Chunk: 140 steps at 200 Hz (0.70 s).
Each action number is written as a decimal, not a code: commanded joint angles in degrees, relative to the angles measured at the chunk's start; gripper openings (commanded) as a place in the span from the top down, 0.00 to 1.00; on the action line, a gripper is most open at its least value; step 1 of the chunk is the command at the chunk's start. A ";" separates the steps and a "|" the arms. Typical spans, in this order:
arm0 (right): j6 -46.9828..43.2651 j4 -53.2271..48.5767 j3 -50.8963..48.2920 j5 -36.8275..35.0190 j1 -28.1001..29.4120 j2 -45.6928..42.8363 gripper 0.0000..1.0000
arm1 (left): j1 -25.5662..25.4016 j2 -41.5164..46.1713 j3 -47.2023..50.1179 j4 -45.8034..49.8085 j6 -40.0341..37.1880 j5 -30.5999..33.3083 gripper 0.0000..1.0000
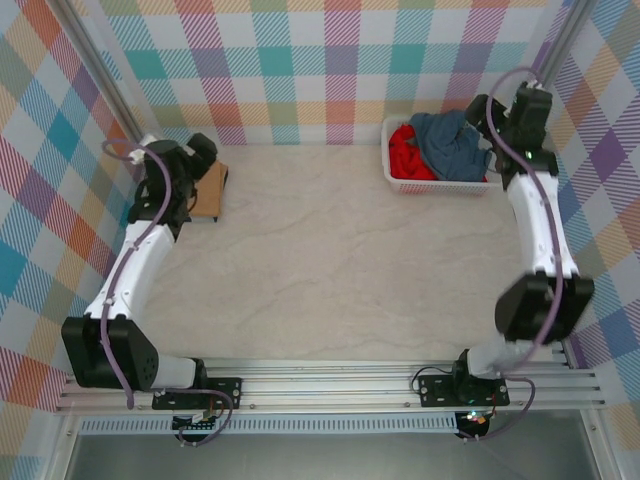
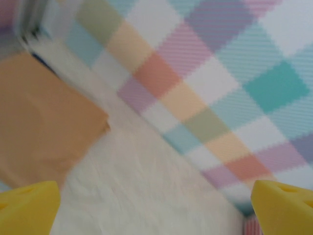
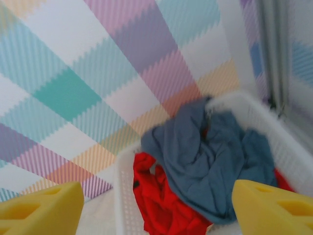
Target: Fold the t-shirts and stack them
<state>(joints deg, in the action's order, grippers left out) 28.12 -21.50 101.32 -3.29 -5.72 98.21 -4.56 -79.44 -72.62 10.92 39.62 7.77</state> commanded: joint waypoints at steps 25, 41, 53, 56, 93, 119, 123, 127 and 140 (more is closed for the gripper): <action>4.80 -19.70 13.82 10.04 -3.07 18.44 0.31 | -6.96 2.05 0.84 -8.80 12.59 -3.72 0.00; 5.28 -20.82 17.51 12.55 -4.17 23.24 0.34 | -6.78 2.99 5.41 -15.59 17.69 -1.57 0.00; 4.96 -22.27 20.95 13.49 -4.36 26.97 0.36 | -6.69 0.01 -0.53 -7.13 14.19 -3.79 0.00; 4.89 -22.54 21.90 13.77 -4.41 27.89 0.36 | -6.80 -0.86 -2.58 -5.09 13.18 -4.63 0.00; 4.36 -25.84 31.24 16.21 -4.39 38.05 0.46 | -10.59 -4.44 -6.10 -0.56 9.01 -8.97 0.13; 5.27 -24.55 33.22 18.09 -4.27 40.99 0.51 | -13.28 -4.39 -4.29 -0.20 9.28 -9.07 0.19; 5.43 -24.63 33.66 18.18 -4.28 41.44 0.52 | -13.64 -4.35 -3.99 -0.19 9.37 -9.16 0.19; 5.60 -24.57 33.99 18.23 -4.15 41.82 0.52 | -13.97 -4.34 -3.67 -0.17 9.42 -9.30 0.20; 5.89 -23.90 34.86 19.04 -4.14 42.86 0.53 | -14.85 -4.10 -3.07 -0.19 9.08 -9.61 0.22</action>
<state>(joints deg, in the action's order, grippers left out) 32.80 -44.53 132.99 12.73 -10.22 138.96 -17.63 -83.66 -77.17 9.32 49.67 -0.36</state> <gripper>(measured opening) 0.477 0.794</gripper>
